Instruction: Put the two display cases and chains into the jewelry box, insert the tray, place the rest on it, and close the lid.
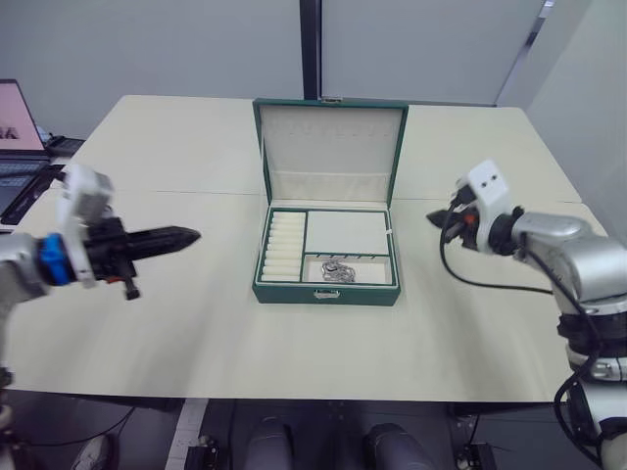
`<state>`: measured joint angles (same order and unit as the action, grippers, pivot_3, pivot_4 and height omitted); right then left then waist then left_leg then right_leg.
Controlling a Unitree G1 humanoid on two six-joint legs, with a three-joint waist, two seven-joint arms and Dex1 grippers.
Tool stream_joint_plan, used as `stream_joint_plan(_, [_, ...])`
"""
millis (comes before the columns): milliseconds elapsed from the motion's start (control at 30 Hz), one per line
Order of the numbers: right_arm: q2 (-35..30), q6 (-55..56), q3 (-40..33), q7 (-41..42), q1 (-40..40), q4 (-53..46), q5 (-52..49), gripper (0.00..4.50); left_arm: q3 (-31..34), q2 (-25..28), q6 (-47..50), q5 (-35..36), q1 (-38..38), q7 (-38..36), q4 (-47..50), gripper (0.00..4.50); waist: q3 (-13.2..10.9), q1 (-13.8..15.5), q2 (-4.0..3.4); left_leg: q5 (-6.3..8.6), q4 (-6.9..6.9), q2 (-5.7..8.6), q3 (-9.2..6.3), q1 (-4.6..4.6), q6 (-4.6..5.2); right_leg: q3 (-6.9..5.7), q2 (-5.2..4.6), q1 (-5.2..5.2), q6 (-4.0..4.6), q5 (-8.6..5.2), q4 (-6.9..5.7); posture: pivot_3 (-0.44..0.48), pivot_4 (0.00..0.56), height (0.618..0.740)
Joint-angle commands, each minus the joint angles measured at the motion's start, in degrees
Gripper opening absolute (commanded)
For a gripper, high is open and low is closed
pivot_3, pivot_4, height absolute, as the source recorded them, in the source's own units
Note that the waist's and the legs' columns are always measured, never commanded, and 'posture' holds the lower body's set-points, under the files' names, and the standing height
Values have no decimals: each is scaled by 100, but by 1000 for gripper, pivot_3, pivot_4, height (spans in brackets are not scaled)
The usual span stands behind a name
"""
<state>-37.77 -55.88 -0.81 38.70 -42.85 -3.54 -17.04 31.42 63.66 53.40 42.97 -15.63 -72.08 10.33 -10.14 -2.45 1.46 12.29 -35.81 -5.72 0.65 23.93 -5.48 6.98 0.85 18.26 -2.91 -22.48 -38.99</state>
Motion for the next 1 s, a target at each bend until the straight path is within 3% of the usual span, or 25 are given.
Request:
stream_joint_plan(33, [-100, 535, -66, 247, -616, 777, 38, 15, 563, 251, 47, 351, 164, -350, 75, 0, -4, 0, -5, 0, 0, 0, 1, -1, 1, 1, -1, -1, 0, 0, 0, 0, 150, 740])
stream_joint_plan(200, [-34, 1363, 216, 451, -1400, 2089, 376, 15, 1092, 268, 15, 504, 480, -458, 8, 0, -6, -17, -5, 0, 0, -3, 7, 2, 1, 4, 0, 11, 1, 0, -2, 0, 150, 740])
stream_joint_plan(333, [189, 2252, 360, 586, -2309, 3686, 697, 15, 1631, 260, -57, 544, 924, -742, -27, 0, -11, -93, -8, -4, 1, -4, 14, 1, -7, 9, -1, 9, 1, 0, -3, 0, 150, 740])
stream_joint_plan(567, [667, 3630, 374, 778, -3516, 5942, 1105, 15, 1873, 324, -141, 598, 1157, -962, -131, 0, -16, -212, -15, -5, 3, -6, 14, -1, -8, 7, -1, 9, 2, 1, -5, 0, 150, 740])
stream_joint_plan(767, [1179, 4347, 312, 794, -4114, 6903, 1282, 15, 1750, 235, -277, 585, 1197, -882, -125, 0, -18, -268, -18, -10, 3, -7, 13, -1, -18, 5, -1, 6, 1, 1, -8, 0, 150, 740])
stream_joint_plan(1000, [1537, 4752, 229, 670, -4363, 7347, 1411, 15, 1609, 166, -360, 668, 1239, -774, -31, 0, -18, -268, -19, -11, 3, -8, 11, -1, -20, 1, -3, 4, 1, 1, -10, 0, 150, 740])
